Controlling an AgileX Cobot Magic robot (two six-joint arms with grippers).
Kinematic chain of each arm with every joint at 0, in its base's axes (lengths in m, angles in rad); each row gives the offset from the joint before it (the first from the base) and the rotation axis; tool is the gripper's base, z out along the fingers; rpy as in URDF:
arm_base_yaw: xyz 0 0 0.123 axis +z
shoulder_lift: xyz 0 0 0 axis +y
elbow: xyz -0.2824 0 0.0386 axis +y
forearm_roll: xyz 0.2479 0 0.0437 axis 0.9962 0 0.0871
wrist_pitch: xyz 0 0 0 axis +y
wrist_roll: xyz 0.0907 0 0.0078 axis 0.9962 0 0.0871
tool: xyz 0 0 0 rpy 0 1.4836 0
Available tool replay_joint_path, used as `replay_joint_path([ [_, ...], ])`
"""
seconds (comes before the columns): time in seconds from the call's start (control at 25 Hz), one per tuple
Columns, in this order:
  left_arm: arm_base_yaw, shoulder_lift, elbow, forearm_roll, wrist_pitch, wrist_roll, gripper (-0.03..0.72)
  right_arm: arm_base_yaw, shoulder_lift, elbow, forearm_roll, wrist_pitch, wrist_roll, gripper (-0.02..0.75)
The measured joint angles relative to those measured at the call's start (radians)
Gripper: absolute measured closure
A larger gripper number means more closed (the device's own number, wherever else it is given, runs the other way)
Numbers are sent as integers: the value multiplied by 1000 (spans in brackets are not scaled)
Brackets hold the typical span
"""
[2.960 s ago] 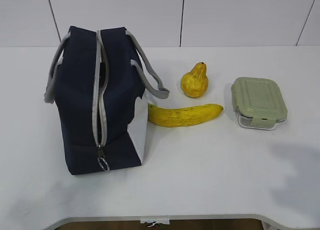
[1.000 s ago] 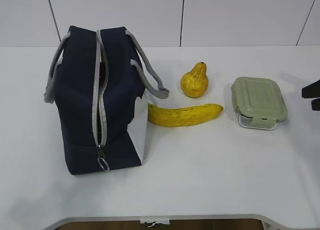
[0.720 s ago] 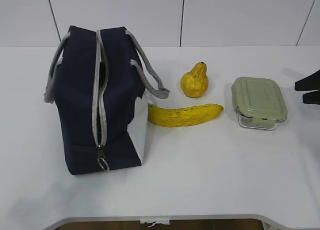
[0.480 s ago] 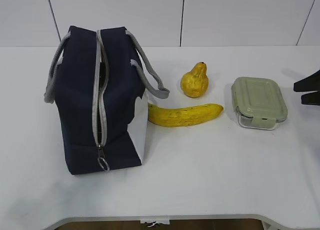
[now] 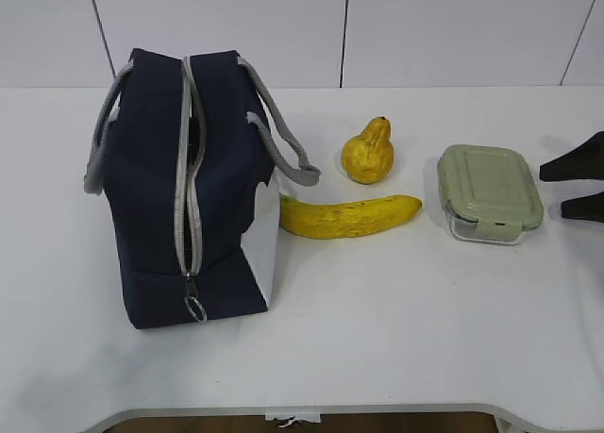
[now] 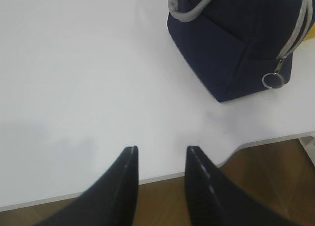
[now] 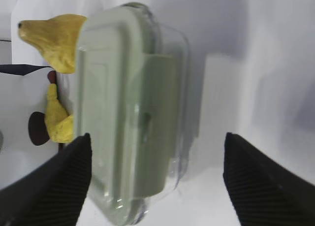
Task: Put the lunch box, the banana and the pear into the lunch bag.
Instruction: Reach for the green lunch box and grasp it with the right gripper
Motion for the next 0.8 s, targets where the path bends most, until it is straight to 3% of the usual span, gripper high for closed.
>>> replay_joint_path([
  [0.2, 0, 0, 0, 0, 0, 0, 433, 7, 62, -41, 25, 0, -14, 136],
  [0.8, 0, 0, 0, 0, 0, 0, 433, 89, 97, -70, 77, -2, -58, 145],
])
